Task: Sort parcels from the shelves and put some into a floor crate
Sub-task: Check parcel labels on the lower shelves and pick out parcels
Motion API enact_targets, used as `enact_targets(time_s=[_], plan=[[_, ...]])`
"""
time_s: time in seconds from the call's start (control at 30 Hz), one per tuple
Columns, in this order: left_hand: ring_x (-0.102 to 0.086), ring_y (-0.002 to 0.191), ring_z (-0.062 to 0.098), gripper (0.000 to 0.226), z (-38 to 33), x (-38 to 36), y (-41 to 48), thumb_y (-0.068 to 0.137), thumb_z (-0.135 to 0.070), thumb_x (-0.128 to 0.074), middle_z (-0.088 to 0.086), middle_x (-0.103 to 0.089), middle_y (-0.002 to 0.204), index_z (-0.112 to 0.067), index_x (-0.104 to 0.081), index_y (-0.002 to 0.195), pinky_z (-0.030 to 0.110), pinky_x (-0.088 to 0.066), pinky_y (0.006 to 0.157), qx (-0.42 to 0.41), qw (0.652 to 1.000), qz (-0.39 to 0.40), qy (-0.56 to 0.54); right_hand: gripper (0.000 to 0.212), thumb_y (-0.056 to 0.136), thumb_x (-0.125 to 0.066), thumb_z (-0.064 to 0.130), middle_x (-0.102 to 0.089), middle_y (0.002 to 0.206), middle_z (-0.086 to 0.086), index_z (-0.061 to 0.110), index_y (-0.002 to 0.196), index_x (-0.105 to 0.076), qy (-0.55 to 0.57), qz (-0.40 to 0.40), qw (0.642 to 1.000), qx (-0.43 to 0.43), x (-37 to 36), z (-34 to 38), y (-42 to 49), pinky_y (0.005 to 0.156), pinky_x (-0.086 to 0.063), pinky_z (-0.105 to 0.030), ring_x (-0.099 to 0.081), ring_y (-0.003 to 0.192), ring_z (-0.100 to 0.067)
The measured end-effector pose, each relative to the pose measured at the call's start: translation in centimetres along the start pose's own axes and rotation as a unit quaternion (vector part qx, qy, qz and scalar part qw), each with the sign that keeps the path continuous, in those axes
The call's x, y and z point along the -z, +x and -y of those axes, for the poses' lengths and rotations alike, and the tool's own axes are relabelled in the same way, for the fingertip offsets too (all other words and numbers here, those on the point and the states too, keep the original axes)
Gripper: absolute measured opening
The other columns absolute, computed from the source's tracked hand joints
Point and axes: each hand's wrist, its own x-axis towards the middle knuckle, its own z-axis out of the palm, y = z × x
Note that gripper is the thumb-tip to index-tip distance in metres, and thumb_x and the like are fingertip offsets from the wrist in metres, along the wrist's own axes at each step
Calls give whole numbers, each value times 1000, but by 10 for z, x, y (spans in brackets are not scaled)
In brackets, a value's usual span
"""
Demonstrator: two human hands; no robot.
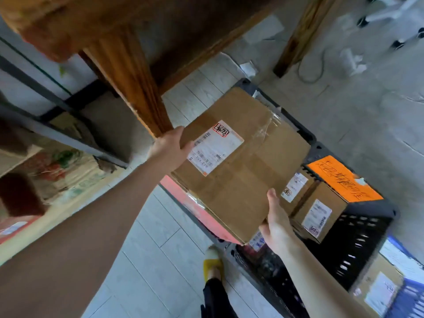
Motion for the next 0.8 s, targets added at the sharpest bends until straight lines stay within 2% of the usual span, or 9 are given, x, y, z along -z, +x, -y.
enact_targets(time_s=[0.13,0.37,0.43,0.5,0.53,0.57,0.6,0.63,0.8], plan=[[-42,130,35,63,11,-55,59,94,-35,-48,13,-38,147,-15,-21,148,44,-41,102,28,996,80,11,64,93,-42,48,-26,154,-7,15,145,-25,-27,2,1000,-7,-3,6,68,109,-33,-35,-34,137,-25],[-37,133,34,63,22,-87,79,94,-22,-50,15,-32,150,-13,-19,148,47,-36,107,63,995,75,-31,57,97,-39,37,-31,149,-12,7,144,-25,-96,-28,995,-1,-13,8,98,111,-32,-45,-36,134,-29],[-37,133,35,61,7,-80,65,96,-23,-47,15,-32,150,-11,-18,148,45,-36,105,62,996,68,-16,48,97,-43,33,-56,112,-14,4,135,-38,-124,-54,991,-10,-17,13,87,84,-50,-36,-57,97,-24],[-35,136,34,59,-9,-73,46,97,-26,-44,13,-30,152,-10,-19,148,45,-35,107,57,997,52,-25,26,96,-47,25,-29,65,-3,1,103,-48,-163,-76,984,-5,-19,20,70,54,-39,-30,-45,58,-18],[-34,136,33,58,-13,-64,34,97,-28,-43,13,-29,152,-10,-19,148,44,-34,108,57,997,45,-37,21,96,-47,22,-20,68,-1,2,102,-48,-180,-85,980,5,-24,23,57,59,-43,-34,-52,63,-22],[-34,137,31,58,-15,-54,21,97,-30,-41,12,-29,153,-11,-19,148,42,-34,109,65,995,44,-54,27,95,-48,21,-27,114,1,1,113,-46,-195,-84,977,25,-28,25,48,76,-49,-41,-60,88,-29],[-35,137,30,58,-14,-42,7,98,-32,-40,12,-30,152,-11,-20,148,40,-34,107,84,992,44,-79,42,95,-49,21,-53,120,-17,0,130,-40,-207,-88,973,49,-35,28,33,94,-44,-43,-53,114,-32],[-38,135,30,57,-11,-30,-7,98,-34,-39,13,-34,150,-11,-22,148,39,-36,104,106,988,42,-107,53,94,-51,23,-44,138,-17,1,139,-32,-215,-82,970,72,-44,30,18,102,-38,-42,-43,127,-33],[-57,100,20,47,28,39,-86,98,-30,-40,14,-60,115,-3,-36,136,20,-47,57,159,955,-9,-250,48,90,-55,26,-54,130,-15,4,131,-48,-276,-44,944,175,-106,20,-64,97,-42,-37,-53,115,-29]])
